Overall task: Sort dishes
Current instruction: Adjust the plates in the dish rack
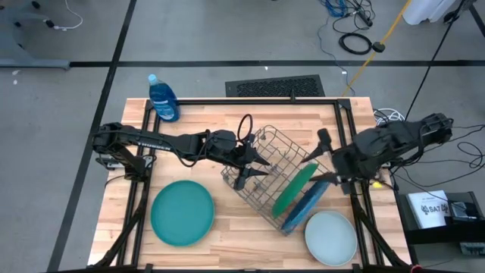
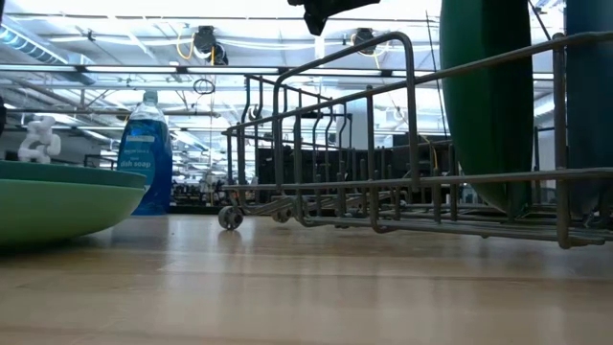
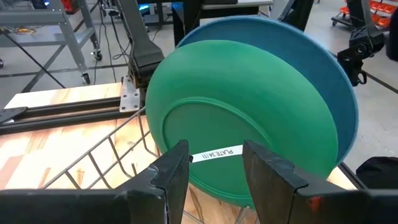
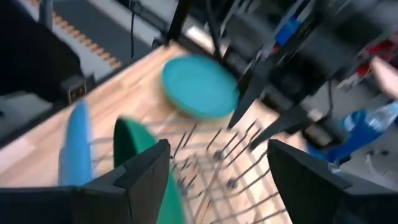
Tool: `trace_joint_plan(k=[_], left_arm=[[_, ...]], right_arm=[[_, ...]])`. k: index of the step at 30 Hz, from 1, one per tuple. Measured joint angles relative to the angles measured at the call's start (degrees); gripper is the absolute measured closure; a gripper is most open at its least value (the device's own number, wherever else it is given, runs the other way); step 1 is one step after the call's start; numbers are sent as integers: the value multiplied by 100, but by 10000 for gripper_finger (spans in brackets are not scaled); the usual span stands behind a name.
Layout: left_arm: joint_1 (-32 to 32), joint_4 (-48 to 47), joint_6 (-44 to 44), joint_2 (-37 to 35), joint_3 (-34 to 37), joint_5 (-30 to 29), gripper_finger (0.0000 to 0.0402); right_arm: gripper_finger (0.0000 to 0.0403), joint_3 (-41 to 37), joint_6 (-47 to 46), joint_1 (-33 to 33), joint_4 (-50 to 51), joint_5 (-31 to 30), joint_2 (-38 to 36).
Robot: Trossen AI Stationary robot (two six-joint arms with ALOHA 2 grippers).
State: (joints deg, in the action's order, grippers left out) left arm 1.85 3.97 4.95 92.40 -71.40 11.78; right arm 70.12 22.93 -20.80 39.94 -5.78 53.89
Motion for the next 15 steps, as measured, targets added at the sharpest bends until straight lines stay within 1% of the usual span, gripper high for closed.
trace_joint_plan(k=[2,4,6,8,11,15], left_arm=[[0,6,3,0,0,-1,252],[0,6,17,0,0,-1,252],[0,-2,22,0,0,-1,252],[0,-5,46,0,0,-1,252],[-18,-4,165,0,0,-1,252],[-100,135,144,0,0,-1,252]], right_arm=[[140,270,-11,0,-1,-5,-2],[141,552,-303,0,158,0,11],[143,840,-887,2,704,143,62],[148,1054,-1603,-4,1352,455,171],[156,1110,-2499,-163,1909,754,305],[166,1107,-2835,-396,2369,759,484]])
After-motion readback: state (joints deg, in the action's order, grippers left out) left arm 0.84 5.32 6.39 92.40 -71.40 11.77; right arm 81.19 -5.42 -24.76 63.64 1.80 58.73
